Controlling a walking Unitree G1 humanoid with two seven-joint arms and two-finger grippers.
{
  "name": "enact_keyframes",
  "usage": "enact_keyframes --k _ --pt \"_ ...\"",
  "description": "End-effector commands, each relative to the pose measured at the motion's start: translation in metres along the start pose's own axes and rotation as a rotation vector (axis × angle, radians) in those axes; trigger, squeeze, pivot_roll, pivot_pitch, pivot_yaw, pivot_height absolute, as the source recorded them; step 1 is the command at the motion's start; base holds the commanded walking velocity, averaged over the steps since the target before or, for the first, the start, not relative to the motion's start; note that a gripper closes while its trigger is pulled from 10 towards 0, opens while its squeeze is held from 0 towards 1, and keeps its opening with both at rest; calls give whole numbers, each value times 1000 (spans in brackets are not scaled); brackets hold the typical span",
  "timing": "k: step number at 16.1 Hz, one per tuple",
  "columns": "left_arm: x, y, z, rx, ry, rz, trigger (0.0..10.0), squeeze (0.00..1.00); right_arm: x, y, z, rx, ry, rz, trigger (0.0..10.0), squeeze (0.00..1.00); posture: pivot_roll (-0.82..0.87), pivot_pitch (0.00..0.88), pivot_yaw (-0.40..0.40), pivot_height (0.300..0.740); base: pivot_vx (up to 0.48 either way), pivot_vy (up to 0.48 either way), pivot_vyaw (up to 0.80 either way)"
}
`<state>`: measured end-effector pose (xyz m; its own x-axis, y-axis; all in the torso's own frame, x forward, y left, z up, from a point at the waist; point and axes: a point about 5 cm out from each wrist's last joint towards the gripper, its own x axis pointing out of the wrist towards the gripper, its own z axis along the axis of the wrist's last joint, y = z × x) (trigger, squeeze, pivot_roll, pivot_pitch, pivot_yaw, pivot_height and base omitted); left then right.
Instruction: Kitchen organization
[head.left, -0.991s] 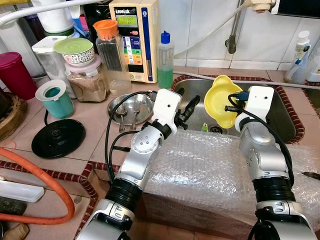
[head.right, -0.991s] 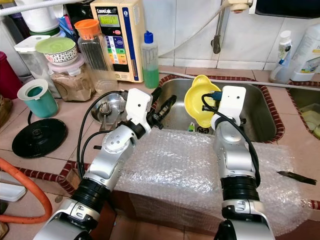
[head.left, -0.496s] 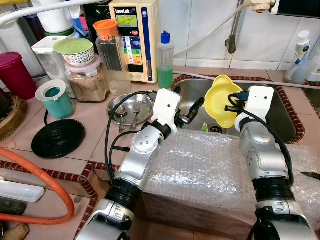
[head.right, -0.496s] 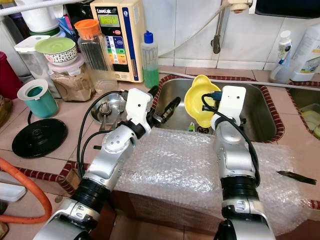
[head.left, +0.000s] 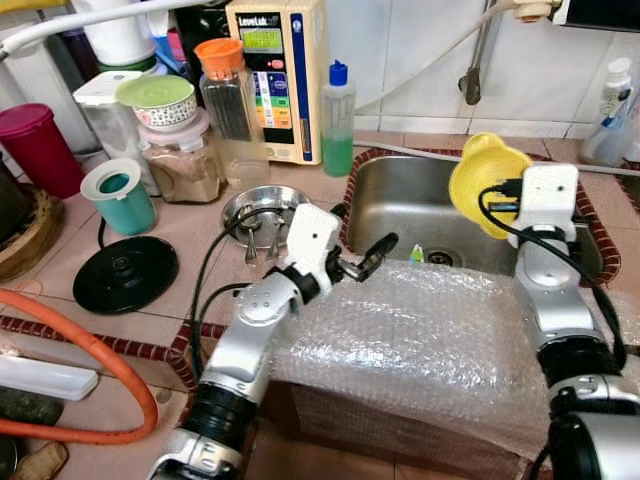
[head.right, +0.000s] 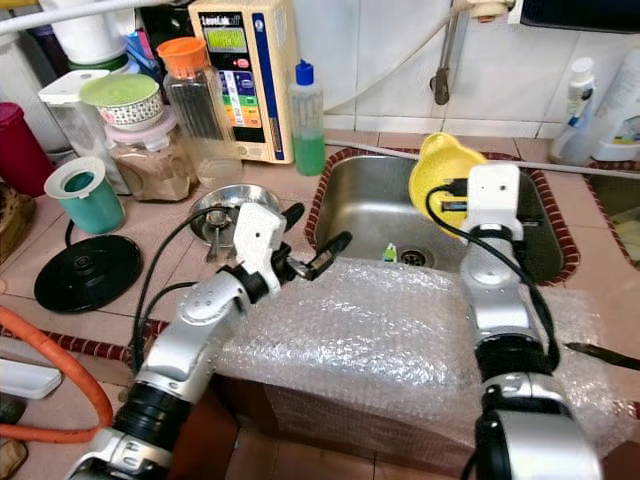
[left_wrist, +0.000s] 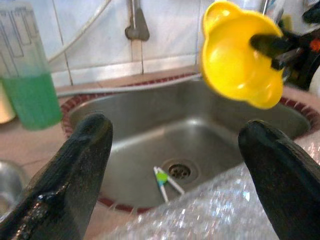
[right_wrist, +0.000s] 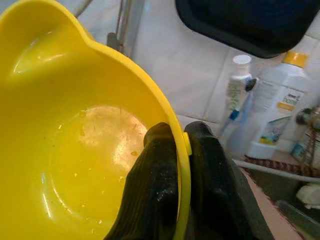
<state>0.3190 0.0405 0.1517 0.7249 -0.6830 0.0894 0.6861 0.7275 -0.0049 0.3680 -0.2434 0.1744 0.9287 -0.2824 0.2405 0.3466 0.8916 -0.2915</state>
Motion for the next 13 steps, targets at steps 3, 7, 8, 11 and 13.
enact_keyframes --k 3,7,8,11,13 --pt "3 -7 2 13 -7 -37 10000 1000 -3 -1 -5 -23 -3 -2 118 0 -16 0 97 740 0 0 0" --pt "8 -13 6 16 -20 -40 10000 1000 -10 2 -25 -73 56 46 3922 0 -15 0 108 740 0 0 0" --pt "7 -15 6 15 -14 -57 10000 1000 -11 5 -29 -68 76 72 4431 0 -11 0 109 740 0 0 0" --pt "3 -17 0 23 35 -109 10000 1000 -13 20 -34 -94 115 176 7216 78 3 0 109 740 0 0 0" --pt "2 -15 0 34 39 -101 10000 1000 -13 28 -34 -80 140 226 10000 1000 20 0 107 740 0 0 0"
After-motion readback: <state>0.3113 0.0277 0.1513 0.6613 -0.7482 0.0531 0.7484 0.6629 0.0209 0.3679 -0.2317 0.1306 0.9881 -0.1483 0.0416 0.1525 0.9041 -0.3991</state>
